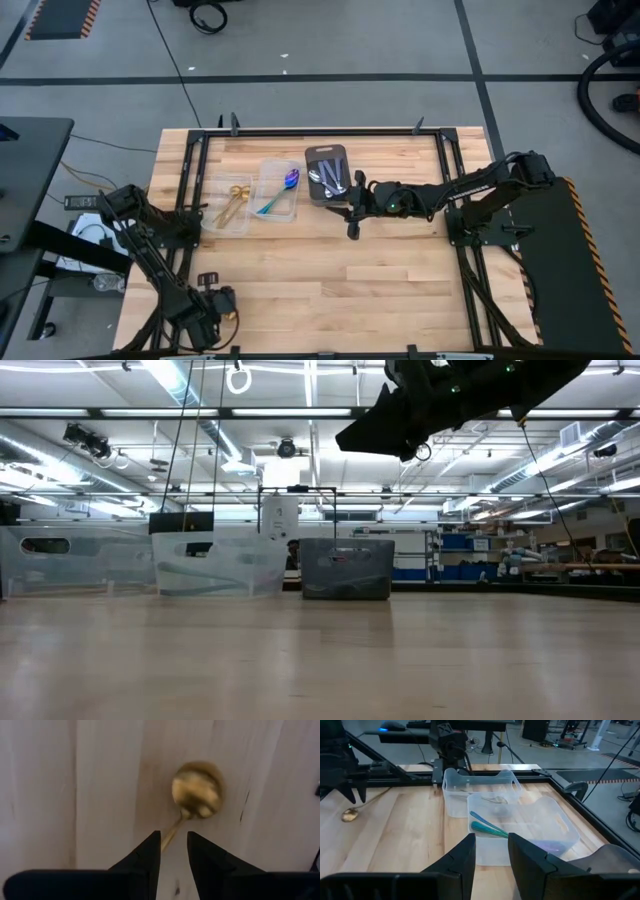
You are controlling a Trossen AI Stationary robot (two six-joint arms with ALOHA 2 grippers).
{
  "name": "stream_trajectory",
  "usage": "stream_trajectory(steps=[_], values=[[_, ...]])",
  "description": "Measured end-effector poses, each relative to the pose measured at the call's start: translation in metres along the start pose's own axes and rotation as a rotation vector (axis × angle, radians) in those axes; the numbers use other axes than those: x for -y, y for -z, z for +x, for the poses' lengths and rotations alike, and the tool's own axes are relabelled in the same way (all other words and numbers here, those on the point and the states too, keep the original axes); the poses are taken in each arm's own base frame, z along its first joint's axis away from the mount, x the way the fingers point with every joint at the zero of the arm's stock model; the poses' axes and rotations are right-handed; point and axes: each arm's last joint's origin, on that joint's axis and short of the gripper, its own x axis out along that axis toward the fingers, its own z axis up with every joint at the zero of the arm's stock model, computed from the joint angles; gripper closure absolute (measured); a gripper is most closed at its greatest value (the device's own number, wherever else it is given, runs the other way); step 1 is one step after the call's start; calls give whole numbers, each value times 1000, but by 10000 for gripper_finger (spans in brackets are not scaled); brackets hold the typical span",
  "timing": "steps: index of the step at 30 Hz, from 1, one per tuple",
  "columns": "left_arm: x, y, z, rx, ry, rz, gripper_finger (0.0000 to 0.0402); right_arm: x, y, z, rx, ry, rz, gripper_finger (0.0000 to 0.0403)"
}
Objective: Sort silverware by color (type)
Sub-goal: Put the gold spoon into the left transparent bin
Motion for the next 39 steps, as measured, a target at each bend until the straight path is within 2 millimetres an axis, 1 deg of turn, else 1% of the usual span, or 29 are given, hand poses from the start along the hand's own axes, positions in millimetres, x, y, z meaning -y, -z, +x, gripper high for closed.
stream_trajectory(steps=[2, 8, 12, 14, 16, 21, 22, 29, 32, 39], values=[[1, -1, 2, 17, -4, 27, 299, 0, 0, 0, 0, -1, 0, 278], [7, 1, 20, 10, -38, 120, 299, 0, 0, 0, -1, -2, 0, 278], [8, 1, 24, 11, -47, 171, 300, 0, 0, 0, -1, -2, 1, 278], [8, 0, 24, 25, -53, 184, 307, 0, 0, 0, -1, -2, 1, 278], [9, 0, 24, 39, -57, 208, 322, 0, 0, 0, -1, -2, 1, 278], [8, 0, 25, 46, -69, 288, 381, 0, 0, 0, -1, -2, 7, 278], [8, 0, 25, 48, -74, 297, 386, 0, 0, 0, -1, -2, 7, 278], [3, -3, 24, 100, -144, 297, 386, -1, 1, 0, -8, -22, 25, 278], [-3, -4, 23, 132, -207, 304, 387, -1, 1, 0, -9, -27, 28, 278], [-8, -10, 9, 288, -262, 288, 387, -2, 1, 0, -14, -30, 30, 278]])
